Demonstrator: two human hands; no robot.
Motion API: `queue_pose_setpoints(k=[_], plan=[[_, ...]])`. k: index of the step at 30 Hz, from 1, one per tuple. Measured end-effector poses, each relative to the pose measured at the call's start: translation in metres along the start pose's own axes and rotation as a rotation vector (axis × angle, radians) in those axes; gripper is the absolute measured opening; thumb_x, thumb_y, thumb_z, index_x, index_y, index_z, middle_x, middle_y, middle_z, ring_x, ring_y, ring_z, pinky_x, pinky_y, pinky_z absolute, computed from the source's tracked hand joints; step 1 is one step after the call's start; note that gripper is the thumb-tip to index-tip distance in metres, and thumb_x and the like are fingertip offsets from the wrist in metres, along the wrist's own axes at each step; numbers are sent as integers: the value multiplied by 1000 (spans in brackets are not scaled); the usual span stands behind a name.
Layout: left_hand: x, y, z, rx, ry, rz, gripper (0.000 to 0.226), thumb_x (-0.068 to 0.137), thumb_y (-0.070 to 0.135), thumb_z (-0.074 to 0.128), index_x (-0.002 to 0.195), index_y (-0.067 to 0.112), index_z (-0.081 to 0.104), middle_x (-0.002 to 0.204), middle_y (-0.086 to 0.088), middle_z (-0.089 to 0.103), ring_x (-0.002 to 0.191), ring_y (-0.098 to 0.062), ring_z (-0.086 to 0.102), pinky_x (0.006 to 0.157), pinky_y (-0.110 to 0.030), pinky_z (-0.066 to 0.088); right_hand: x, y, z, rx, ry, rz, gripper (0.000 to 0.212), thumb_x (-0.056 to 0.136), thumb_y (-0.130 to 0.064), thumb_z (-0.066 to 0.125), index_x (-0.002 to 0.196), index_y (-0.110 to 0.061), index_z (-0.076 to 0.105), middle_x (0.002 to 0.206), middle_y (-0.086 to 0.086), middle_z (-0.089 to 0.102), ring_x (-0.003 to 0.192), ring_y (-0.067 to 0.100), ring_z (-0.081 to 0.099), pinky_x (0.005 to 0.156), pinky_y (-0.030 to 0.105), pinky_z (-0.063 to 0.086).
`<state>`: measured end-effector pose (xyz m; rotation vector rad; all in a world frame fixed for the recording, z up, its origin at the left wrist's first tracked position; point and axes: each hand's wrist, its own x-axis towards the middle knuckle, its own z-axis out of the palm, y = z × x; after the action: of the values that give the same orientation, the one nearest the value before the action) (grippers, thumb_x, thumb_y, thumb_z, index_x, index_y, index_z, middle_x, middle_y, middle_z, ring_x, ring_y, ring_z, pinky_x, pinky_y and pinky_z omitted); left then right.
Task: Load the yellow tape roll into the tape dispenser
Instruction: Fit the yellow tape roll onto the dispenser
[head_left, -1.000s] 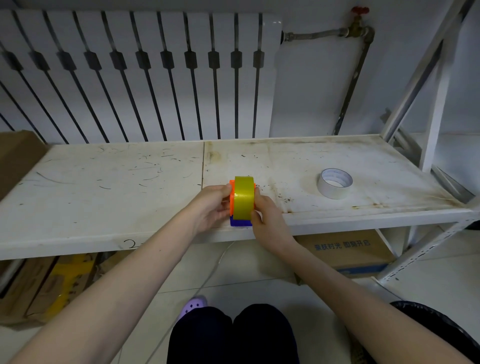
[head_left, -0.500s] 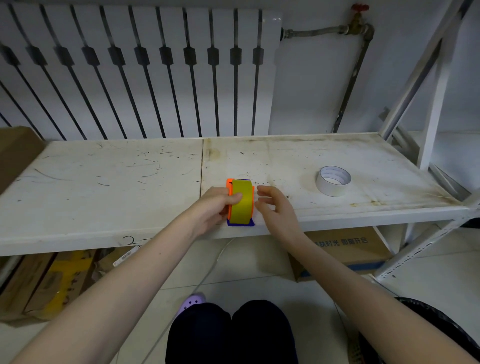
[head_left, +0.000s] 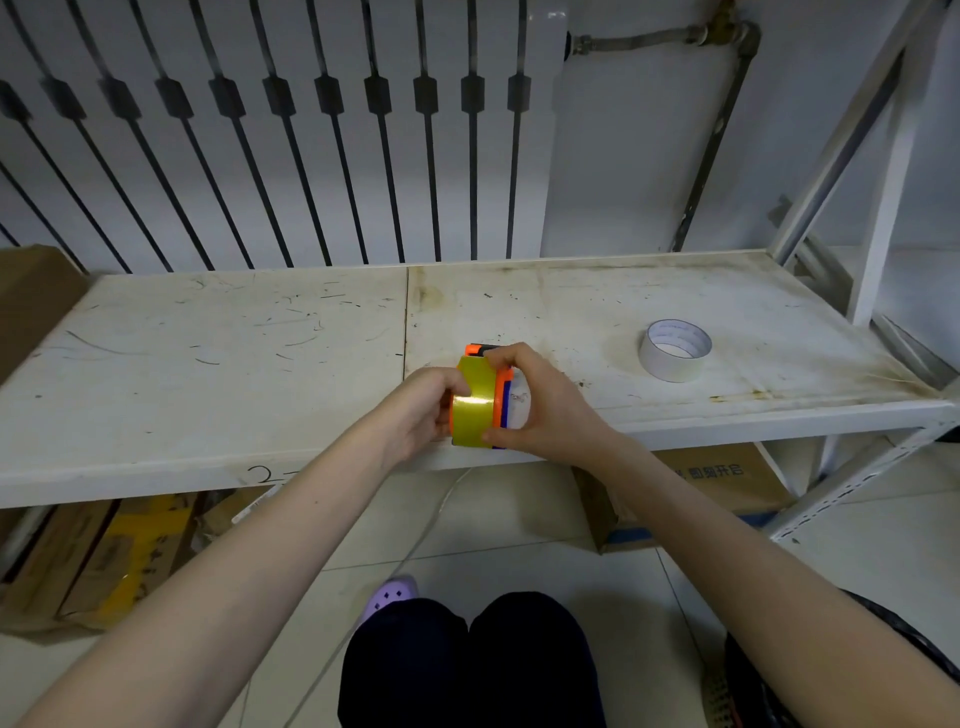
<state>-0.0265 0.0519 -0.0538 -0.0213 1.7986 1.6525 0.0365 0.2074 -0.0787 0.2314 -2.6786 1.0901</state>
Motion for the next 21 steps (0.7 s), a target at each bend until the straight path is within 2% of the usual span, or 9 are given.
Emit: queue_pose_setpoints(k=[4, 6, 9, 11, 13, 16, 18, 21], plan=[[1, 0, 5, -55, 64, -7, 23, 78, 11, 44, 100, 11, 51, 90, -11, 56, 76, -24, 55, 68, -33, 46, -7, 6, 11, -234, 33, -212, 67, 68, -26, 80, 126, -18, 46, 139, 2, 48, 125, 18, 45, 91, 23, 45], [1, 0, 6, -52, 75, -4, 28, 78, 14, 44, 104, 11, 52, 95, -12, 58, 79, -25, 56, 67, -32, 47, -10, 8, 12, -197, 75, -205, 59, 71, -26, 78, 123, -18, 52, 136, 0, 51, 125, 8, 41, 93, 19, 39], [1, -1, 8, -52, 81, 12, 31, 78, 18, 44, 107, 11, 53, 96, -13, 58, 79, -26, 56, 68, -33, 48, -8, 1, 12, 38, 188, -99, 41, 80, -28, 67, 118, -17, 54, 119, -7, 53, 113, 4, 47, 90, 23, 45], [1, -1, 8, -50, 80, 14, 31, 77, 16, 42, 106, 10, 53, 93, -13, 57, 78, -27, 56, 70, -33, 49, -2, -5, 11, 147, 195, 44, 46, 85, -35, 63, 125, -18, 48, 116, -10, 48, 108, 7, 49, 87, 22, 45], [0, -1, 7, -39, 72, 17, 24, 77, 10, 40, 98, 9, 52, 90, -13, 55, 77, -27, 54, 70, -33, 47, 3, -3, 11, 172, 108, 126, 55, 86, -36, 64, 133, -20, 41, 121, -10, 44, 111, 7, 46, 89, 23, 42], [0, -4, 3, -30, 69, 13, 29, 69, 11, 44, 97, 9, 50, 93, -15, 53, 76, -26, 52, 70, -32, 45, 2, 2, 11, 135, 73, 78, 55, 83, -35, 67, 130, -19, 44, 119, -11, 44, 111, 8, 45, 88, 22, 42], [1, -3, 4, -41, 70, 20, 23, 75, 15, 43, 96, 11, 52, 90, -12, 56, 74, -25, 54, 68, -31, 45, 1, 3, 12, 109, 107, 22, 54, 80, -36, 70, 126, -19, 47, 117, -10, 46, 109, 9, 46, 85, 20, 42], [2, 1, 8, -78, 80, 0, 21, 81, 21, 41, 94, 15, 56, 85, -9, 61, 73, -25, 58, 65, -31, 48, -1, 3, 17, 45, 129, -86, 53, 76, -39, 70, 122, -18, 51, 122, -2, 52, 112, 13, 49, 88, 26, 47]])
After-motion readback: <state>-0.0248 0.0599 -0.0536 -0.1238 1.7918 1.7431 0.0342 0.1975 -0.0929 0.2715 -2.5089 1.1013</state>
